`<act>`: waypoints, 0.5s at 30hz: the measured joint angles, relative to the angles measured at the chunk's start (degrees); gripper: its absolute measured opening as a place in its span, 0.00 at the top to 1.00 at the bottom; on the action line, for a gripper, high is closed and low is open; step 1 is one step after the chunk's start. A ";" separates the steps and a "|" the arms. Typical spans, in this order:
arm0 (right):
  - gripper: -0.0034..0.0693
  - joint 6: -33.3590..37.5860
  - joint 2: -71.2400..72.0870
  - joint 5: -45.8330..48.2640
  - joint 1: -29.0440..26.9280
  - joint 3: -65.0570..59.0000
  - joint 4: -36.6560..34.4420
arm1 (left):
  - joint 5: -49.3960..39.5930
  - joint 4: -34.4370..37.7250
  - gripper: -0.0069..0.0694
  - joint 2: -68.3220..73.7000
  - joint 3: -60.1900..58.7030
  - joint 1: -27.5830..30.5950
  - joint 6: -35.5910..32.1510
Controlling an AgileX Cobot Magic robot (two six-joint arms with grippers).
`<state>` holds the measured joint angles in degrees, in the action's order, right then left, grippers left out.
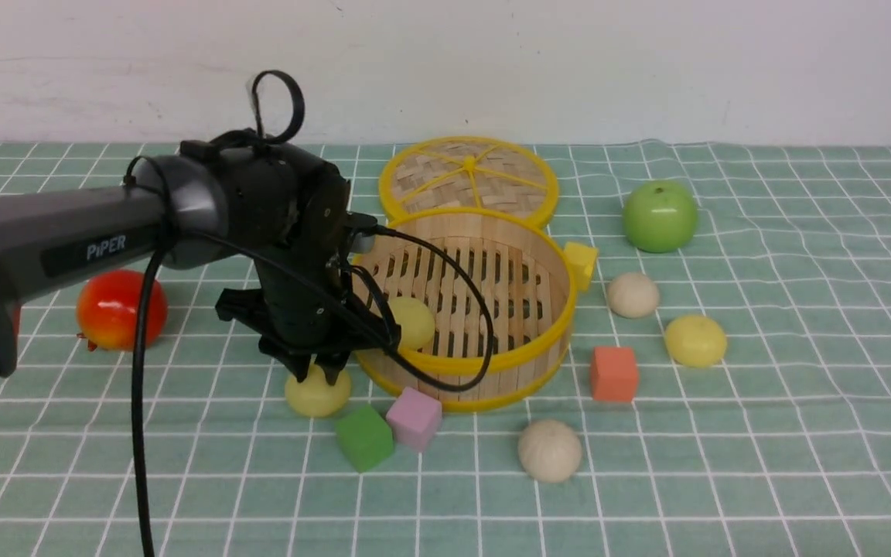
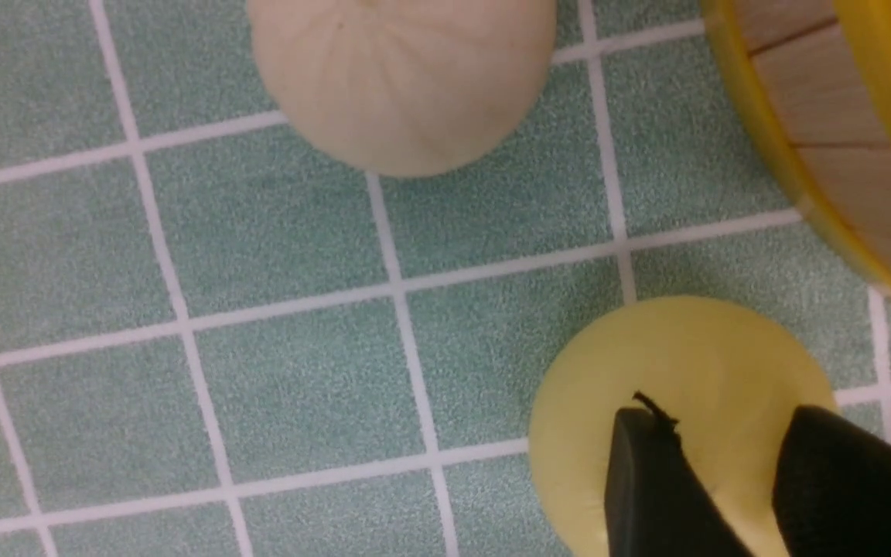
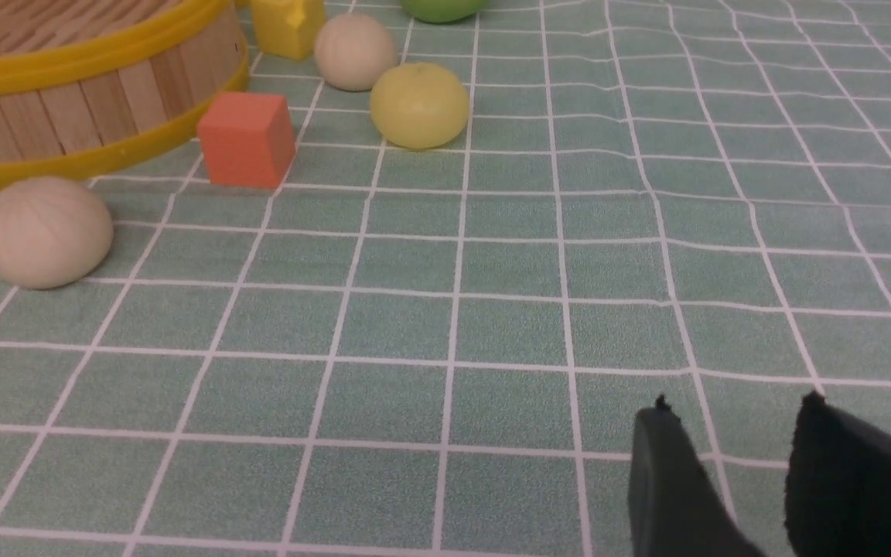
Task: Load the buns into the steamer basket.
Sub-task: Use the left arm to grab a steamed stuffed bun, then use the left arm to put the steamed stuffed bun into the steamer
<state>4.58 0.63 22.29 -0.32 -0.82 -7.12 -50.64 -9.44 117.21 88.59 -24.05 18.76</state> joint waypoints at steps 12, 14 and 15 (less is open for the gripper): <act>0.62 0.00 0.00 0.00 0.00 0.00 0.00 | -2.10 0.00 0.93 -0.10 0.10 0.00 -0.16; 0.62 0.00 0.00 0.00 0.00 0.00 0.00 | -2.55 -0.38 0.93 -1.36 0.10 0.00 -0.16; 0.62 0.00 0.00 0.00 0.00 0.00 0.00 | -2.63 -0.49 0.93 -1.52 0.10 0.00 -0.16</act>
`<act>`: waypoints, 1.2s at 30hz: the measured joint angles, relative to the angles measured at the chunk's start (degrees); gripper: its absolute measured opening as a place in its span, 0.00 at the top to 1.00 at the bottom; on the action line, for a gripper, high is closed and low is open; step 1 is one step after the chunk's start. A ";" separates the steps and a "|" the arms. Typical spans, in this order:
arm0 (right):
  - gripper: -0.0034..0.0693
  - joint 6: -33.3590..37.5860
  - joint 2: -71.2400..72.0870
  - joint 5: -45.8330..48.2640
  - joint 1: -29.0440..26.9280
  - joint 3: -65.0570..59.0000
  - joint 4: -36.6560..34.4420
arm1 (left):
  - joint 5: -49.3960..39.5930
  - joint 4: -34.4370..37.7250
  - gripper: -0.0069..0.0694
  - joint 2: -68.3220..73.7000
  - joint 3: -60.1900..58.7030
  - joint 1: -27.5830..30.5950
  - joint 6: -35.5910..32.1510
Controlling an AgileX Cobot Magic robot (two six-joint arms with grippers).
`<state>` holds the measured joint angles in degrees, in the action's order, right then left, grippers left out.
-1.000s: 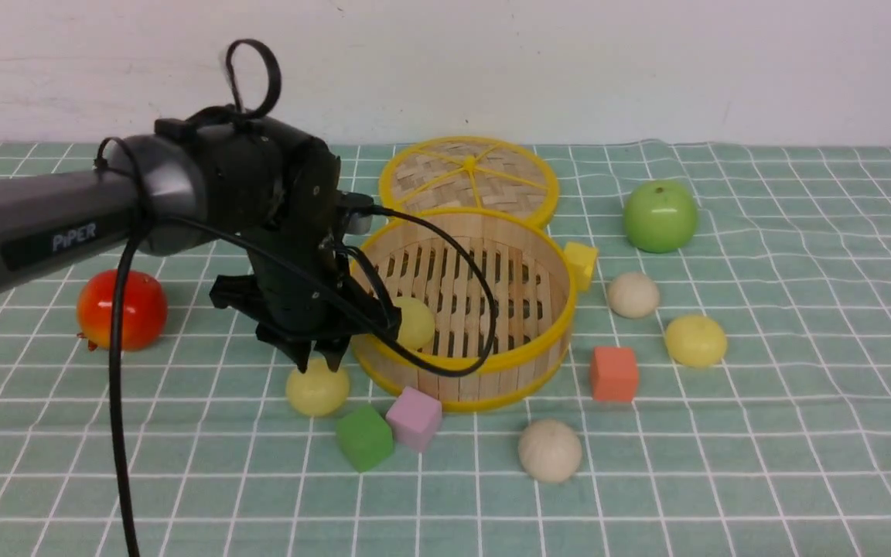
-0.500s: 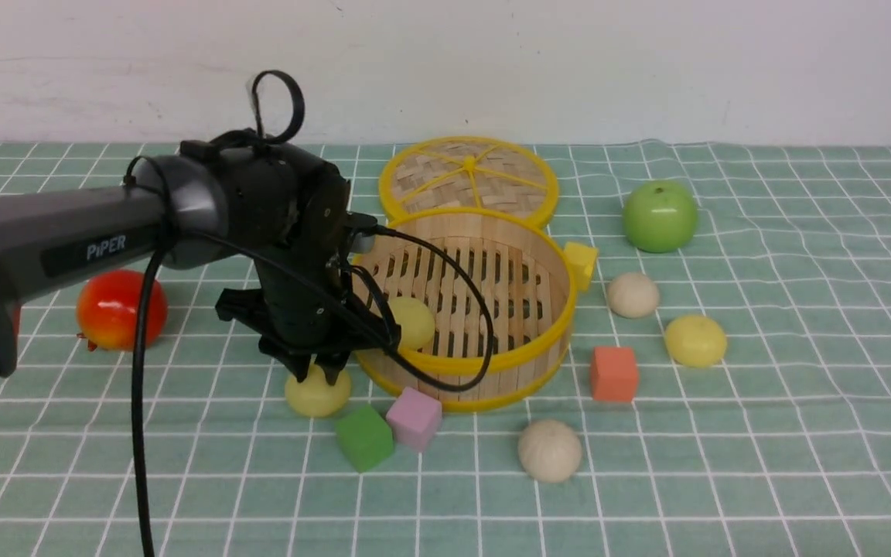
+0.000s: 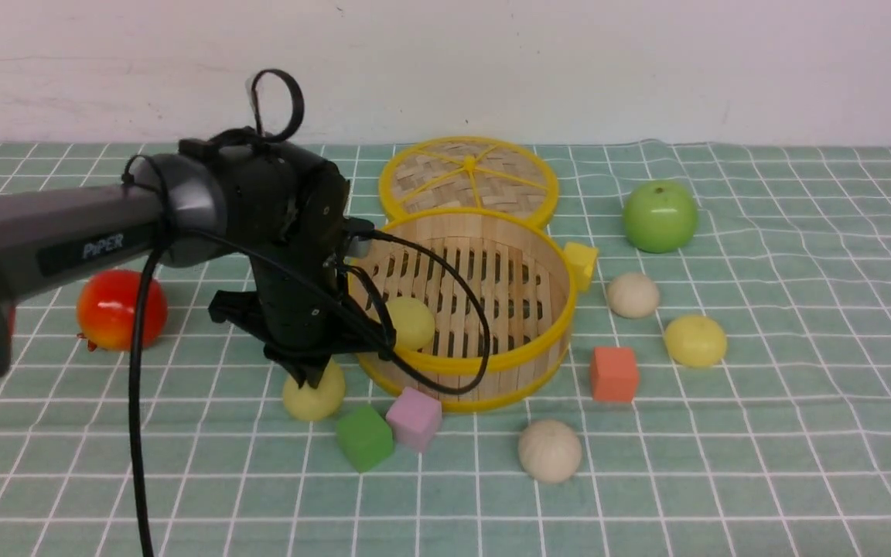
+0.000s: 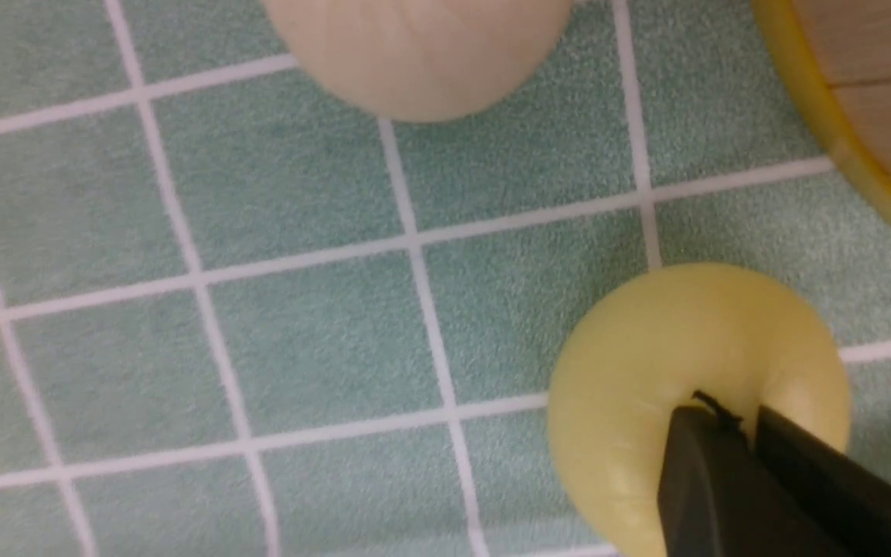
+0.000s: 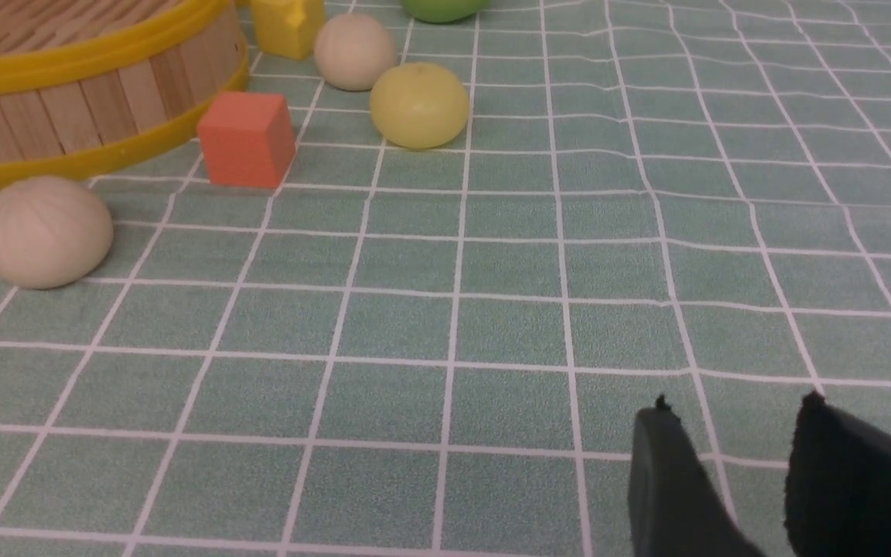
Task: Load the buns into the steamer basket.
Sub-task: Use the left arm to put the steamed stuffed bun into the steamer
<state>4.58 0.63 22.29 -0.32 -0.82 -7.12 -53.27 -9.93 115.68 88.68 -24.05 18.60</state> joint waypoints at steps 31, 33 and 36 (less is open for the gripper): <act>0.62 0.00 0.00 0.00 0.00 0.00 0.00 | 3.79 8.19 0.91 9.74 19.56 -9.35 -4.24; 0.62 0.00 0.00 0.00 0.00 0.00 0.00 | 3.86 8.19 0.89 9.76 19.56 -9.35 -3.07; 0.62 0.00 0.00 0.00 0.00 0.00 0.00 | 3.97 8.24 0.84 9.76 19.56 -9.35 -1.83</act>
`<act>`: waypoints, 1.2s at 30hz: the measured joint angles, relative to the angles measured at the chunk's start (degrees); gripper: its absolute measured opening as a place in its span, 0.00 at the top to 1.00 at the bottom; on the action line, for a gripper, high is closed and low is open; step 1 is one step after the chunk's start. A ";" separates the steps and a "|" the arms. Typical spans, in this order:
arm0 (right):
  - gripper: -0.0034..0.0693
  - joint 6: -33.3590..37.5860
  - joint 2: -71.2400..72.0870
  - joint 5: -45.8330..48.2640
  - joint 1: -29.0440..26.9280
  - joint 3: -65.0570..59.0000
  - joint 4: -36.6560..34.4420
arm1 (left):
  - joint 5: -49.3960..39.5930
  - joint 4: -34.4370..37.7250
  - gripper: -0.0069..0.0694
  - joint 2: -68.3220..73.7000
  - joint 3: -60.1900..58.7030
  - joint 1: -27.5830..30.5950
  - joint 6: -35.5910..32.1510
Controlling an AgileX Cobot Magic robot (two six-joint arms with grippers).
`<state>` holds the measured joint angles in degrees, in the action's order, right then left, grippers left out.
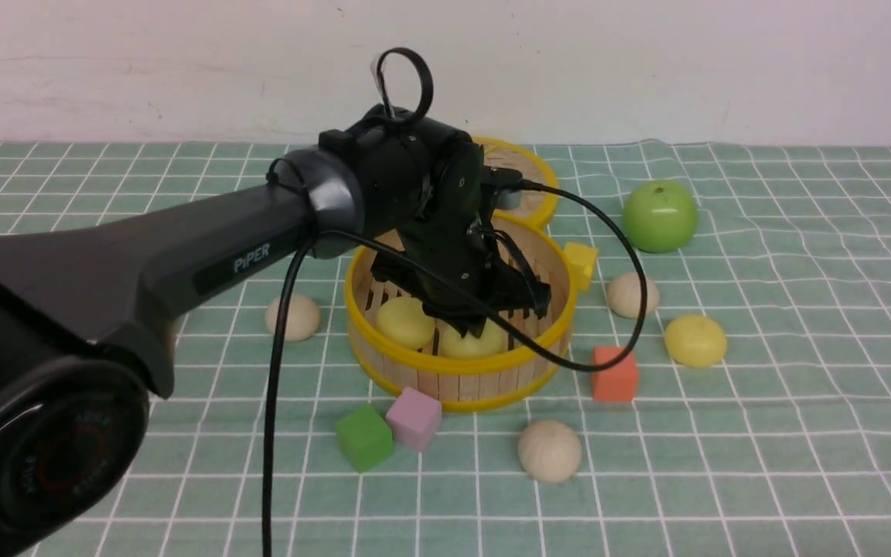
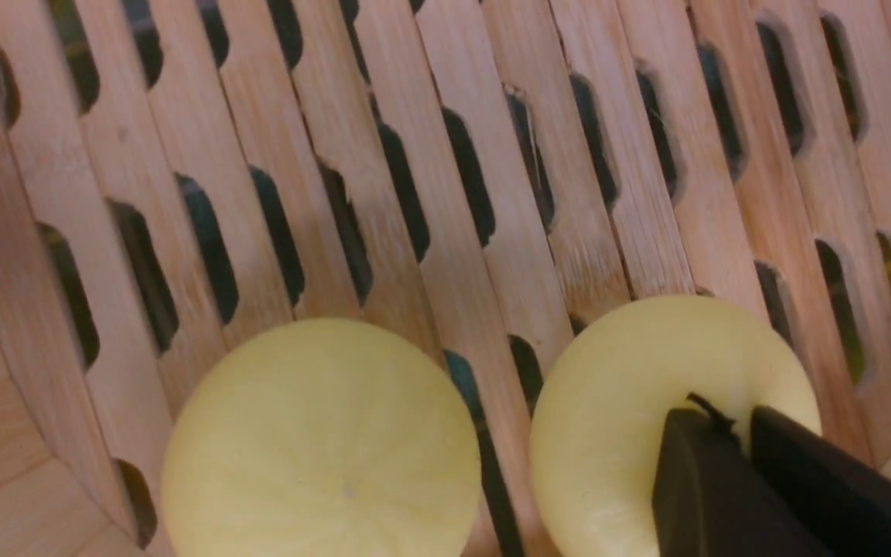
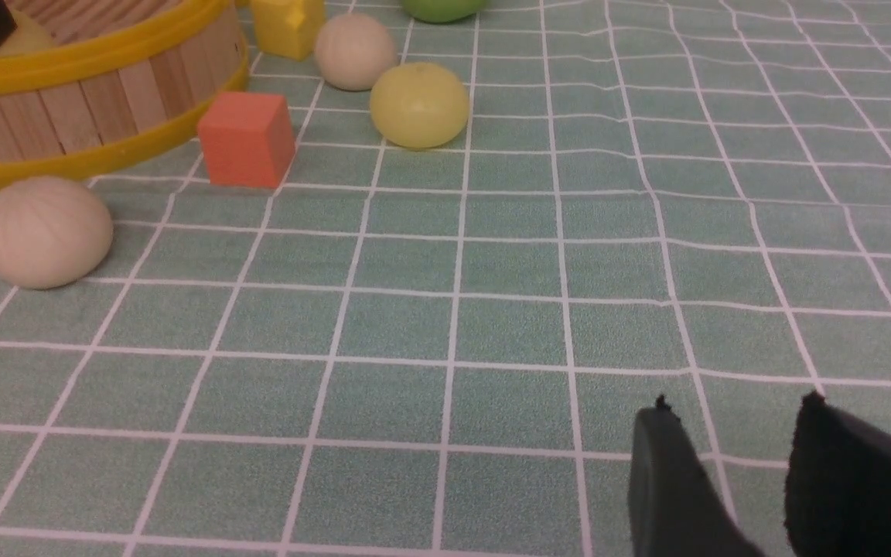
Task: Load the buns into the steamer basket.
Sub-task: Use the left arm to put the steamed stuffed bun into the steamer, then use the left arm to grab a steamed stuffed bun
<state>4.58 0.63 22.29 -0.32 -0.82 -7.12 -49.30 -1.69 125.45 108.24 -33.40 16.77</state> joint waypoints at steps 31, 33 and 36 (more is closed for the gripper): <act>0.62 0.00 0.00 0.00 0.00 0.00 0.00 | -8.92 2.59 0.61 -18.37 -10.83 22.82 -2.69; 0.62 0.00 0.00 0.00 0.00 0.00 0.00 | -7.06 3.28 0.61 -18.32 -12.79 23.13 -3.35; 0.62 0.00 0.00 0.00 0.00 0.00 0.00 | -3.63 3.89 0.61 -17.55 -14.37 23.04 -4.19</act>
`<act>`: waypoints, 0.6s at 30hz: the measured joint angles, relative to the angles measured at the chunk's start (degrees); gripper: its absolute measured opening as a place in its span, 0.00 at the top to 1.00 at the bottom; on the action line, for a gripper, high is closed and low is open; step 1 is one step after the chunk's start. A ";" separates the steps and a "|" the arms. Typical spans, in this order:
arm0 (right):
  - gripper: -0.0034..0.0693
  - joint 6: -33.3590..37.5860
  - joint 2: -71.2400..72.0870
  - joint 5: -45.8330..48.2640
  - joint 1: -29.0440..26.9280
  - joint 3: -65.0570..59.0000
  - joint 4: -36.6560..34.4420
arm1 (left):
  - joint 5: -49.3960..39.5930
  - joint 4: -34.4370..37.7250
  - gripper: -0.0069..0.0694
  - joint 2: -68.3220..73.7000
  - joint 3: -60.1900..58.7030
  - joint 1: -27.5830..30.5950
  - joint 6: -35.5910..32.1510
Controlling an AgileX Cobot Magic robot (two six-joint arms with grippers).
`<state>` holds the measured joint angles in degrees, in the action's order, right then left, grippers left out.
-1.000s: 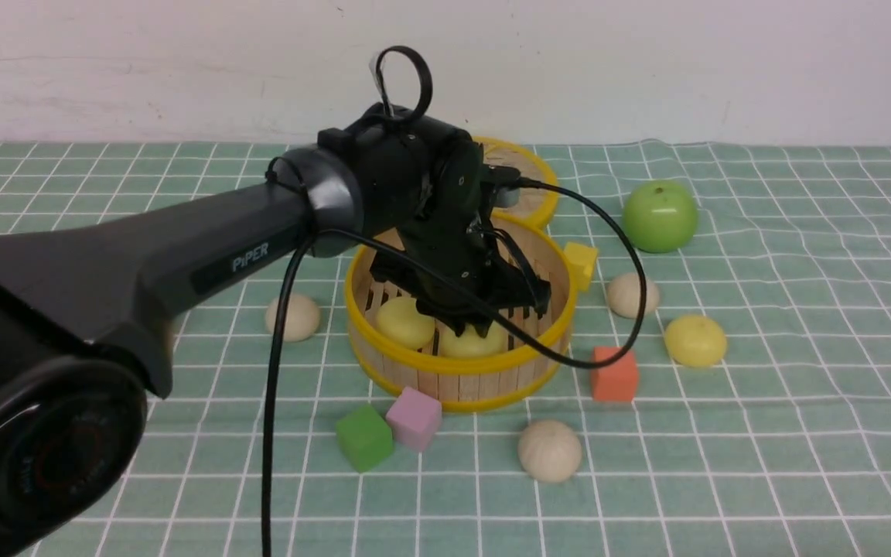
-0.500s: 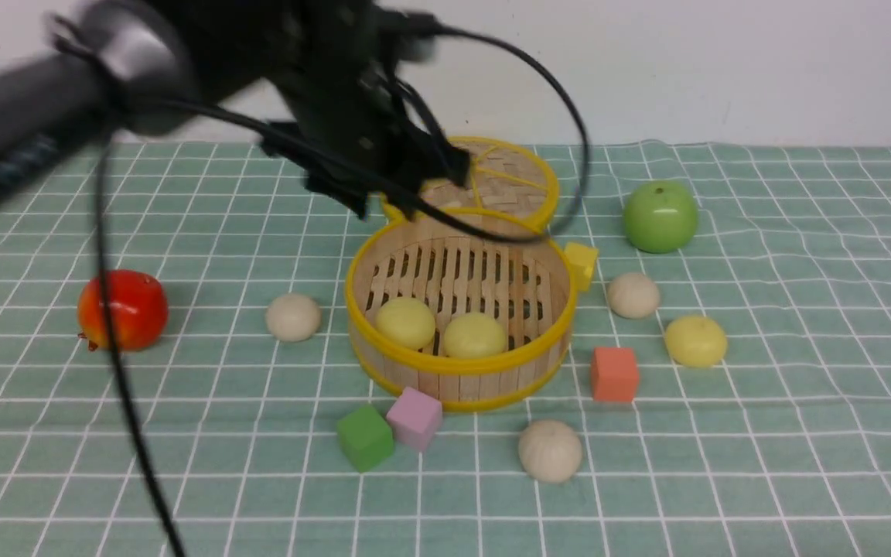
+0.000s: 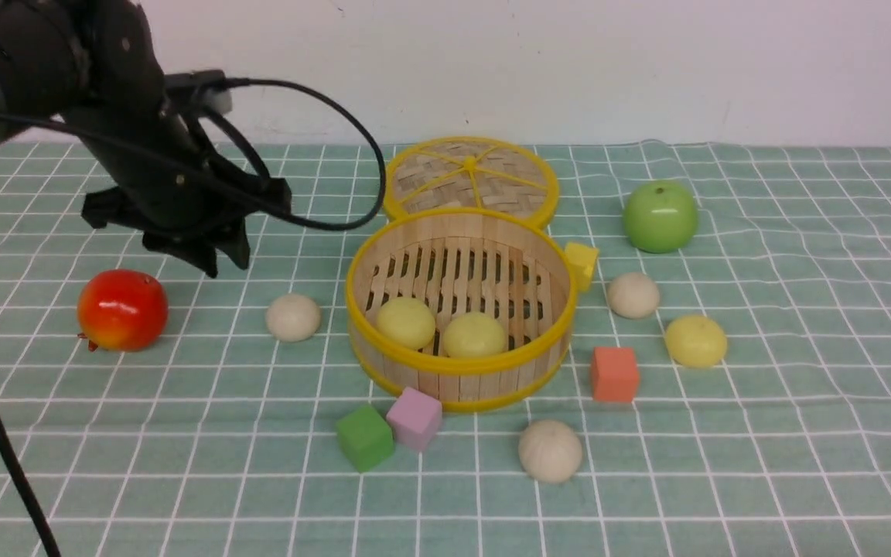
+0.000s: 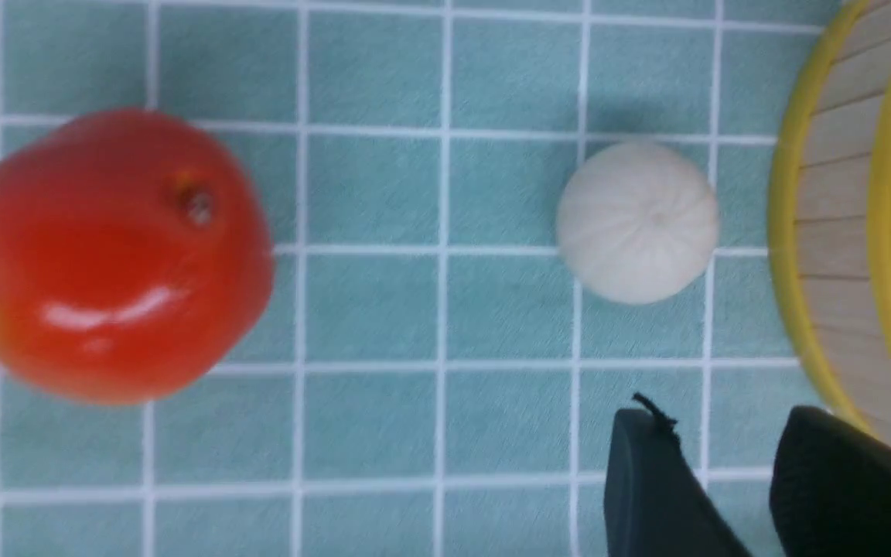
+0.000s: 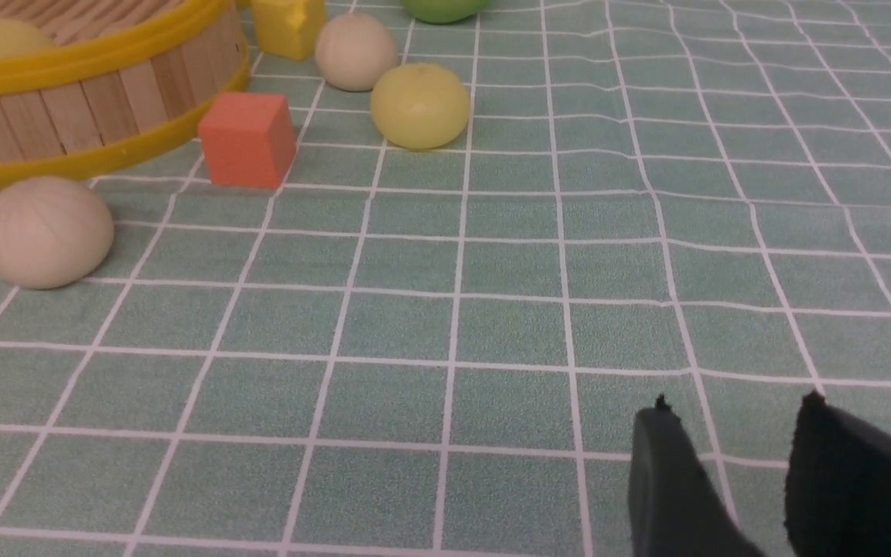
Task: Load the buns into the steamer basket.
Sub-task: Use the left arm to grab a steamed stuffed bun
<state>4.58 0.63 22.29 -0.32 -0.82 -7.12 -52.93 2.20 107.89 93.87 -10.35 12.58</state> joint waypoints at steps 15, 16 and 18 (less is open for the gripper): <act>0.62 0.00 0.00 0.00 0.00 0.00 0.00 | 4.02 -1.43 0.60 8.40 3.45 -0.58 1.47; 0.62 0.00 0.00 0.00 0.00 0.00 0.00 | 4.09 -0.88 0.60 8.76 3.72 -0.58 1.47; 0.62 0.00 0.00 0.00 0.00 0.00 0.00 | 4.21 0.09 0.60 8.92 3.86 -0.62 0.96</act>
<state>4.58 0.63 22.29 -0.32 -0.82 -7.12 -48.72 2.29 116.81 97.73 -10.97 13.54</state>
